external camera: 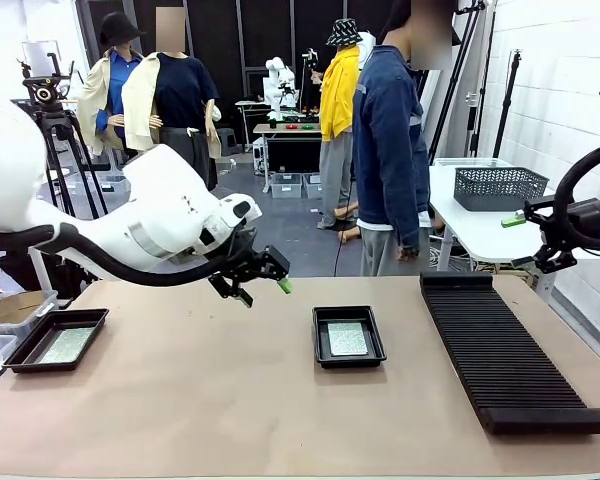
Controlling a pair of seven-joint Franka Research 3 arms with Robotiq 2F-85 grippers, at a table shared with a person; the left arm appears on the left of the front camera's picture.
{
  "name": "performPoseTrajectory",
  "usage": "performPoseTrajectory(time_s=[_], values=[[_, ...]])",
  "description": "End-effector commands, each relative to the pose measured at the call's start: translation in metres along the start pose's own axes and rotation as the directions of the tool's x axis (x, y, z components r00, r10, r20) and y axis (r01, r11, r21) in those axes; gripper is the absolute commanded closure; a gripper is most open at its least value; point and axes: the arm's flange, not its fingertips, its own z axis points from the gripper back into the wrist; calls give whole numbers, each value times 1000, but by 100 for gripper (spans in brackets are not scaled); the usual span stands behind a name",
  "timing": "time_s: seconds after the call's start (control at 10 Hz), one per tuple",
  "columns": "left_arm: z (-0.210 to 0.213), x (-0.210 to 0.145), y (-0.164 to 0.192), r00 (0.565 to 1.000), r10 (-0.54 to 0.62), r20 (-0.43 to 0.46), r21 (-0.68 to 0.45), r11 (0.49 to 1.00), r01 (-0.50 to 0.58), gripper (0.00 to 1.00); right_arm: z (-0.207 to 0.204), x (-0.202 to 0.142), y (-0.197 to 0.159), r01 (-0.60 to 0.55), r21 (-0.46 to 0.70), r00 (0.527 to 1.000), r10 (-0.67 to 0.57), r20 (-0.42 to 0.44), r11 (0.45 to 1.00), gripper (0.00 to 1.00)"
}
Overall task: Inspect and transfer BCBs to ESD trays.
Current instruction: Pick up the ESD tray and place it on the left side of the table.
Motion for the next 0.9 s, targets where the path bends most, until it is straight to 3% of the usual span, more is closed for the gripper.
performPoseTrajectory(time_s=[0.0, 0.4, 0.8], values=[[-19, 21, -9, 998, 61, 1, 49, 997, -61, 0, 2, 4, -1, -11, 11, 1000, 12, -13, 1000, 0], [-56, 43, -20, 993, 117, 1, 91, 989, -116, 0, 2, 4, -1, -11, 11, 1000, 12, -13, 1000, 0], [-91, 44, -29, 991, 133, -5, 119, 984, -132, 0, 2, 4, -1, -11, 11, 1000, 12, -13, 1000, 0]])
